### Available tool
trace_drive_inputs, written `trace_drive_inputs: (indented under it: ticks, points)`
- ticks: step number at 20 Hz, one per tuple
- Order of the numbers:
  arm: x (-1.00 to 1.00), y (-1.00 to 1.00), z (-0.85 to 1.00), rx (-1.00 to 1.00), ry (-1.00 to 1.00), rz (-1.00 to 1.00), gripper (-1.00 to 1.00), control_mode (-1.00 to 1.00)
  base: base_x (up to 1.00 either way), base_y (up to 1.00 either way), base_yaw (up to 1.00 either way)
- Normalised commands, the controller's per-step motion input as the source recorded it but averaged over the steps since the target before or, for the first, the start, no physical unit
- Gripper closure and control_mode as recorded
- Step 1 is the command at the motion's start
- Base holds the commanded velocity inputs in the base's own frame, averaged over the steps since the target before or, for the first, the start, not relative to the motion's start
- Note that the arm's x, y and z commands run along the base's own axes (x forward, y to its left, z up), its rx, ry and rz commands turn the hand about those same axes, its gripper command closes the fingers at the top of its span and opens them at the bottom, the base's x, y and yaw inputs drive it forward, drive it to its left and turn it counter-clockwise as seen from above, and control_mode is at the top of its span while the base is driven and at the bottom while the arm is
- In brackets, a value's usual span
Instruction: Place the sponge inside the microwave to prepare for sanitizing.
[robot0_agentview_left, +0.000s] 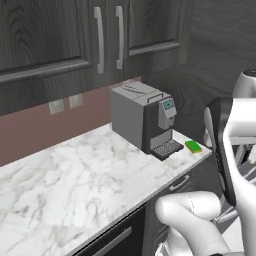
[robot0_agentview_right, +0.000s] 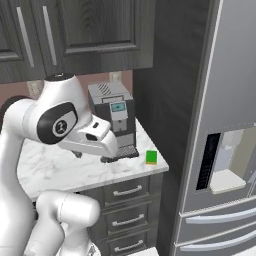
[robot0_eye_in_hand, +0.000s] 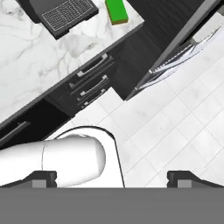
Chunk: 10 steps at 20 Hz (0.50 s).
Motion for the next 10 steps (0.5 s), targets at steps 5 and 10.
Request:
trace_drive_inputs:
  ticks: [5, 10]
  points:
    - [0.45, -0.01, -0.02, 0.00, -0.07, 0.00, -1.00, -1.00, 0.00, 0.00, 0.00]
    - [0.30, 0.00, -0.12, 0.00, 0.00, 0.00, -1.00, -1.00, 0.00, 0.00, 0.00]
